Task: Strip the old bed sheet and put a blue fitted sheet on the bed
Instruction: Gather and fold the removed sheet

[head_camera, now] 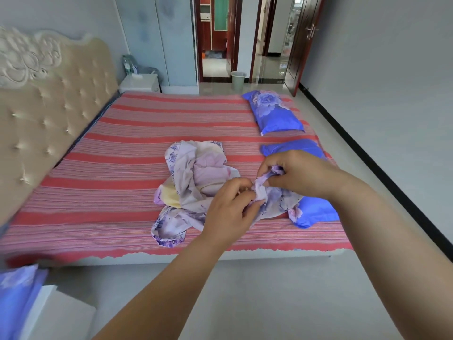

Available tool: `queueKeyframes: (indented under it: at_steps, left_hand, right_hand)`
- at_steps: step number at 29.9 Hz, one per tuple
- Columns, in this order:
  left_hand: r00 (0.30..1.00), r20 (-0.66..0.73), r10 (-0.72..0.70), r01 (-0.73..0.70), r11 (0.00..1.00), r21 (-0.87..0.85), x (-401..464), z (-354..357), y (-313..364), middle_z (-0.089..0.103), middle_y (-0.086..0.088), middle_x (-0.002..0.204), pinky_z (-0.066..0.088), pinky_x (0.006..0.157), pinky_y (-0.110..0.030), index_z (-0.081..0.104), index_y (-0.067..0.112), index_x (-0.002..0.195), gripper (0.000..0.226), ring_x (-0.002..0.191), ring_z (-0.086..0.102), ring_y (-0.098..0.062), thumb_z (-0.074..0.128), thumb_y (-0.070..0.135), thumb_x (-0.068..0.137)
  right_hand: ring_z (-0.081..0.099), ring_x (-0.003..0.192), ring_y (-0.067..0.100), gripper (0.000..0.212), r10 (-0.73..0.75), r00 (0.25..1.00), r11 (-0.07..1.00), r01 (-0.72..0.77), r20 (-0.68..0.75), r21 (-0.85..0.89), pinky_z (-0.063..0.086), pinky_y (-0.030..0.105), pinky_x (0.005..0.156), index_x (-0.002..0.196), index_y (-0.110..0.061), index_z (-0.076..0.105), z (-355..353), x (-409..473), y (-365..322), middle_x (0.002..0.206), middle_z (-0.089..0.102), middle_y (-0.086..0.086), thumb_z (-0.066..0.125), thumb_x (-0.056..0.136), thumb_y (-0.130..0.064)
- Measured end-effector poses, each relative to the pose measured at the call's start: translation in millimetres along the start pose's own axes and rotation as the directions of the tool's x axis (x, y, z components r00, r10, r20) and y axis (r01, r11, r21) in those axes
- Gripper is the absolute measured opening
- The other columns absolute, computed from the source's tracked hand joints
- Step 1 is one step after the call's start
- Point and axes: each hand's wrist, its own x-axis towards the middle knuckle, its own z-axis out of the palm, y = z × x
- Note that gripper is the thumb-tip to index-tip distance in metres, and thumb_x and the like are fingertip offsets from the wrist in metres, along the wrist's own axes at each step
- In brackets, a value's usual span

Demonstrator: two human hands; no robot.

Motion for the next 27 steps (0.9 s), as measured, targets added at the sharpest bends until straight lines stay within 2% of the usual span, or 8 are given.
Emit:
queueKeyframes:
  at_steps: [4, 8, 10, 13, 16, 19, 23, 27]
  left_hand:
    - [1.0, 0.026, -0.008, 0.007, 0.999, 0.031, -8, 7, 16, 0.051, -0.001, 0.097, 0.035, 0.068, -0.018, 0.062, 0.004, 0.073, 0.012, 0.08, 0.051, -0.015, 0.066, 0.012, 0.081]
    - [0.994, 0.066, -0.082, 0.075, 0.991, 0.106, -18, 17, 29, 0.058, -0.004, 0.091, 0.041, 0.065, -0.021, 0.066, 0.005, 0.08, 0.007, 0.081, 0.052, -0.016, 0.066, 0.011, 0.081]
    - [0.988, 0.095, -0.12, 0.105, 0.982, 0.155, -22, 21, 34, 0.062, -0.002, 0.097, 0.039, 0.068, -0.018, 0.068, 0.007, 0.086, 0.013, 0.085, 0.055, -0.015, 0.06, 0.017, 0.084]
    - [0.969, 0.173, -0.176, 0.131, 0.961, 0.245, -20, 24, 39, 0.067, -0.001, 0.095, 0.04, 0.061, -0.02, 0.069, 0.008, 0.087, 0.024, 0.079, 0.059, -0.018, 0.051, 0.024, 0.084]
    - [0.936, 0.299, -0.186, 0.09, 0.947, 0.31, -18, 26, 33, 0.064, -0.002, 0.079, 0.042, 0.057, -0.023, 0.067, 0.01, 0.079, 0.026, 0.069, 0.059, -0.023, 0.045, 0.024, 0.082]
    - [0.885, 0.404, -0.232, 0.073, 0.925, 0.373, -17, 29, 25, 0.064, -0.005, 0.072, 0.043, 0.057, -0.028, 0.065, 0.009, 0.068, 0.026, 0.066, 0.06, -0.029, 0.045, 0.022, 0.078]
    - [0.799, 0.468, -0.377, 0.151, 0.88, 0.451, -21, 41, 8, 0.067, -0.011, 0.087, 0.038, 0.066, -0.031, 0.068, 0.006, 0.08, 0.022, 0.084, 0.06, -0.032, 0.051, 0.019, 0.084]
    - [0.781, 0.44, -0.442, 0.238, 0.863, 0.445, -23, 48, -13, 0.068, -0.011, 0.091, 0.042, 0.067, -0.031, 0.07, 0.006, 0.086, 0.035, 0.087, 0.061, -0.033, 0.041, 0.026, 0.088]
  right_hand:
    - [0.051, 0.068, -0.01, 0.015, -0.024, 1.0, 0.999, 0.025, 0.017, -0.038, 0.038, 0.01, 0.058, 0.09, -0.032, 0.067, -2, -14, 9, 0.069, 0.055, -0.017, 0.063, 0.086, -0.017]
    - [0.051, 0.068, -0.001, 0.015, -0.031, 0.999, 0.998, 0.033, 0.037, -0.052, 0.04, 0.019, 0.061, 0.09, -0.033, 0.066, -2, -26, 19, 0.072, 0.055, -0.016, 0.062, 0.086, -0.019]
    - [0.05, 0.068, 0.001, 0.013, -0.038, 0.998, 0.997, 0.042, 0.057, -0.068, 0.041, 0.021, 0.061, 0.092, -0.032, 0.066, -2, -31, 23, 0.074, 0.056, -0.015, 0.062, 0.086, -0.021]
    - [0.055, 0.076, 0.007, 0.012, -0.043, 0.996, 0.996, 0.05, 0.083, -0.077, 0.047, 0.028, 0.07, 0.093, -0.032, 0.066, -4, -37, 30, 0.083, 0.062, -0.012, 0.062, 0.086, -0.022]
    - [0.059, 0.082, 0.012, 0.011, -0.056, 0.994, 0.995, 0.063, 0.093, -0.075, 0.051, 0.035, 0.074, 0.092, -0.033, 0.065, -6, -45, 37, 0.088, 0.065, -0.01, 0.062, 0.086, -0.024]
    - [0.058, 0.079, 0.012, 0.01, -0.055, 0.996, 0.995, 0.061, 0.076, -0.074, 0.051, 0.034, 0.072, 0.093, -0.032, 0.065, -12, -54, 42, 0.086, 0.063, -0.01, 0.063, 0.087, -0.024]
    - [0.057, 0.079, 0.011, 0.01, -0.054, 0.998, 0.996, 0.056, 0.025, -0.074, 0.05, 0.034, 0.071, 0.093, -0.033, 0.066, -21, -64, 47, 0.082, 0.061, -0.011, 0.064, 0.086, -0.027]
    - [0.055, 0.074, 0.007, 0.007, -0.036, 0.998, 0.998, 0.033, -0.049, -0.063, 0.047, 0.026, 0.064, 0.091, -0.03, 0.065, -31, -74, 55, 0.079, 0.059, -0.01, 0.064, 0.086, -0.026]
